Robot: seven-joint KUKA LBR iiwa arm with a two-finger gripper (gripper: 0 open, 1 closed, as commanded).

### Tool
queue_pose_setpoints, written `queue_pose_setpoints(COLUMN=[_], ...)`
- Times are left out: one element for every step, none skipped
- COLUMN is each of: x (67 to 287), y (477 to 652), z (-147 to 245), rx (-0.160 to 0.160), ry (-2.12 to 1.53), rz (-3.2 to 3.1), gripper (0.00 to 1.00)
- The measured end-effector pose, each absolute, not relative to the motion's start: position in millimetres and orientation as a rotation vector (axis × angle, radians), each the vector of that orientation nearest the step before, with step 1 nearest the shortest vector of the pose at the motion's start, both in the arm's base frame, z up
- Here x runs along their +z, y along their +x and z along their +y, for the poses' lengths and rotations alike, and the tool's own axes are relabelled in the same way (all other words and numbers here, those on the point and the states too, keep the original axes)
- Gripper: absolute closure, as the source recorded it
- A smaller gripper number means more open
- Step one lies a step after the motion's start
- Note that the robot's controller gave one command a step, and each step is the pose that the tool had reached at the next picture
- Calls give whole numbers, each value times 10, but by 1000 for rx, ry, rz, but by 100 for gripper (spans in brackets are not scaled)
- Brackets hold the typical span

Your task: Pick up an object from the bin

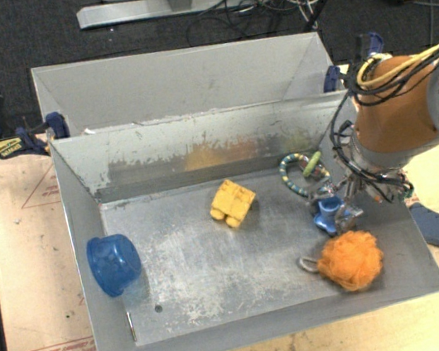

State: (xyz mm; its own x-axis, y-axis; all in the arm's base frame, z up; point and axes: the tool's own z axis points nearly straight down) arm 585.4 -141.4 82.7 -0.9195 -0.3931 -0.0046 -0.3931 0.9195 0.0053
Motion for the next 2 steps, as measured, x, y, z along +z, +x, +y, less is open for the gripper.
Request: queue_pose_setpoints(x=[827,791], y=[5854,5835], z=[-1414,-1414], rx=[10,9], ry=[-630,-642], rz=[3074,3063], gripper=[100,100])
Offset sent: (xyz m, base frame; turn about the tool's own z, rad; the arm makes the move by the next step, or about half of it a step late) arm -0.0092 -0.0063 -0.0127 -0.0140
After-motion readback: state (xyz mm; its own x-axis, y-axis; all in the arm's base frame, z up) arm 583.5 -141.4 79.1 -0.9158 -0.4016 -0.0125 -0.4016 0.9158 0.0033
